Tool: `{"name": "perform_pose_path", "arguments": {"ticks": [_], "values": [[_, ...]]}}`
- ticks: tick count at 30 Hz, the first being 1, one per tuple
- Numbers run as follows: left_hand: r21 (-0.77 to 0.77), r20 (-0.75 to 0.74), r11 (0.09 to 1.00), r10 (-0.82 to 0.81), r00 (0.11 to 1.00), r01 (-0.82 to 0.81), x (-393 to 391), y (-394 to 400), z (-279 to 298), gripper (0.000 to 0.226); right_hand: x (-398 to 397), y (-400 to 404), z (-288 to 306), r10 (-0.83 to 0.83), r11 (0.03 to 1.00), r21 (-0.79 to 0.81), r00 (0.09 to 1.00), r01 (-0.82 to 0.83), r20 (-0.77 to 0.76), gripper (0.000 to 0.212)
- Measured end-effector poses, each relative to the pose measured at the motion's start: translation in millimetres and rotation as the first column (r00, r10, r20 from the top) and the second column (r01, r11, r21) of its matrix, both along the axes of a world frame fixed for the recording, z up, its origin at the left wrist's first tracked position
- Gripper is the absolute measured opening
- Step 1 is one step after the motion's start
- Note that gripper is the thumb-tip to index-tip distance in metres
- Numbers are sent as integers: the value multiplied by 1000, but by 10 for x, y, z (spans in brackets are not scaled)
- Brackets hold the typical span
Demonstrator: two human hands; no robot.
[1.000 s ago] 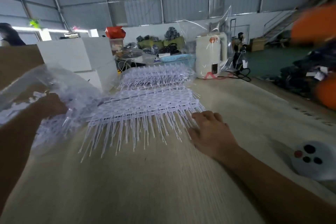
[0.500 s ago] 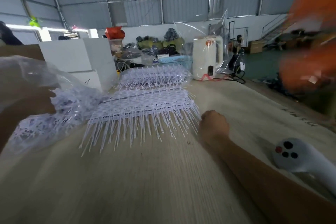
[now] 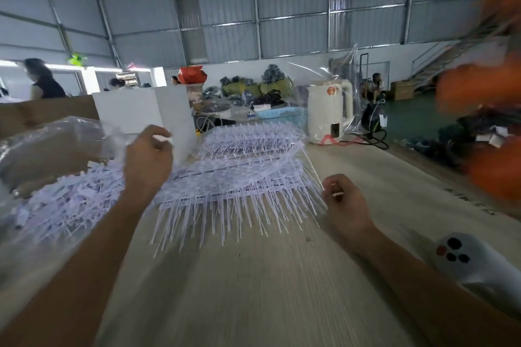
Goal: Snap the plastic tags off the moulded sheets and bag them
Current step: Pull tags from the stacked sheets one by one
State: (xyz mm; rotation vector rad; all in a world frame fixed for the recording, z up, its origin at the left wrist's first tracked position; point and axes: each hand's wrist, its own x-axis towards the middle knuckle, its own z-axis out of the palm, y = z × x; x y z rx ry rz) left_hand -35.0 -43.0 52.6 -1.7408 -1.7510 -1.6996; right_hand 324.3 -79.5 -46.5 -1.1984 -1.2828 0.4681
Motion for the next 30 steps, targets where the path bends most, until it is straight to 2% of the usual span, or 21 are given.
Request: {"name": "perform_pose_path", "arguments": {"ticks": [1, 3, 6, 8, 13, 15, 17, 19, 21, 23, 25, 30], "values": [[-114, 74, 988, -101, 992, 109, 309, 120, -19, 19, -12, -18, 2, 17, 1000, 4, 1000, -17, -4, 20], [-309, 151, 898, -278, 949, 313, 809, 314, -95, 16, -29, -57, -9, 29, 1000, 0, 999, -29, -15, 22], [-443, 141, 729, -517, 844, 521, 1369, 445, -337, 44, -38, -72, -42, 68, 997, -31, 997, -69, -45, 24], [-456, 133, 663, -609, 782, 593, 1627, 480, -477, 49, -13, -49, -51, 74, 996, -39, 997, -76, -37, 23], [-375, 105, 718, -596, 796, 587, 1648, 542, -455, 23, 3, -13, -44, 77, 997, -17, 997, -77, 11, 24], [-350, 29, 744, -599, 800, 569, 1556, 489, -374, 13, 2, 1, -45, 126, 992, 11, 992, -126, -22, 19], [-363, -37, 730, -632, 774, 579, 1520, 410, -295, 14, -15, 4, -23, 179, 983, 38, 983, -178, -25, 19], [-370, -62, 719, -651, 756, 589, 1540, 353, -229, 17, -56, 2, -26, 168, 982, 73, 980, -176, 105, 24], [-383, -139, 744, -633, 762, 548, 1561, 330, -209, 21, -120, -28, -35, 150, 979, 99, 955, -180, 255, 28], [-398, -199, 763, -614, 764, 510, 1569, 310, -208, 28, -153, -47, -27, 151, 976, 102, 941, -190, 304, 28], [-391, -225, 774, -605, 764, 498, 1578, 293, -206, 30, -142, -61, -9, 162, 977, 96, 954, -191, 252, 30], [-381, -276, 799, -578, 768, 464, 1632, 257, -163, 33, -141, -89, 29, 237, 969, 72, 972, -236, 4, 42]]}}
